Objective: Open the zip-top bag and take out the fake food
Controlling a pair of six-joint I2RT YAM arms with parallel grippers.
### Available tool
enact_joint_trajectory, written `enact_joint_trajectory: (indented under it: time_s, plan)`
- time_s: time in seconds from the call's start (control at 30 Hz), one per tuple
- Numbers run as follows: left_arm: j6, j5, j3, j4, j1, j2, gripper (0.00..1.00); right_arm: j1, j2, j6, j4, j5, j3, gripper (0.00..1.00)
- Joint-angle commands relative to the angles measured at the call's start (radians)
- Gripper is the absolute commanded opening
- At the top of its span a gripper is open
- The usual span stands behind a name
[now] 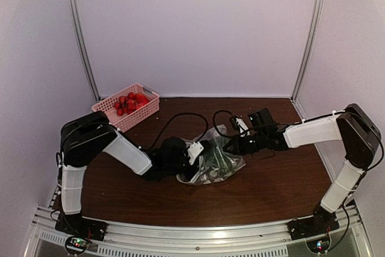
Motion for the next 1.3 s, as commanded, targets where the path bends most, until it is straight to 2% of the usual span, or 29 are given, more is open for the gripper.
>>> enact_joint_trajectory:
  time_s: [0.0,0.17,0.37,0.83,1.27]
  plan:
    - [0.001,-0.065,0.007,-0.024,-0.004,0.015,0.52,-0.004,-0.046,0.003,0.002,0.031,-0.019,0.0]
    - [0.0,-0.068,-0.054,-0.003,-0.002,-0.045,0.28,-0.032,-0.061,-0.007,-0.016,0.054,-0.031,0.0]
    - [0.015,-0.081,-0.132,-0.054,-0.002,-0.147,0.18,-0.05,-0.07,-0.018,-0.028,0.083,-0.037,0.0]
    - [0.006,-0.039,-0.251,-0.309,-0.002,-0.361,0.08,-0.099,-0.083,-0.02,-0.014,0.088,-0.056,0.0]
    - [-0.142,-0.08,-0.496,-0.481,-0.002,-0.755,0.08,-0.124,-0.086,-0.012,0.021,0.079,-0.077,0.0]
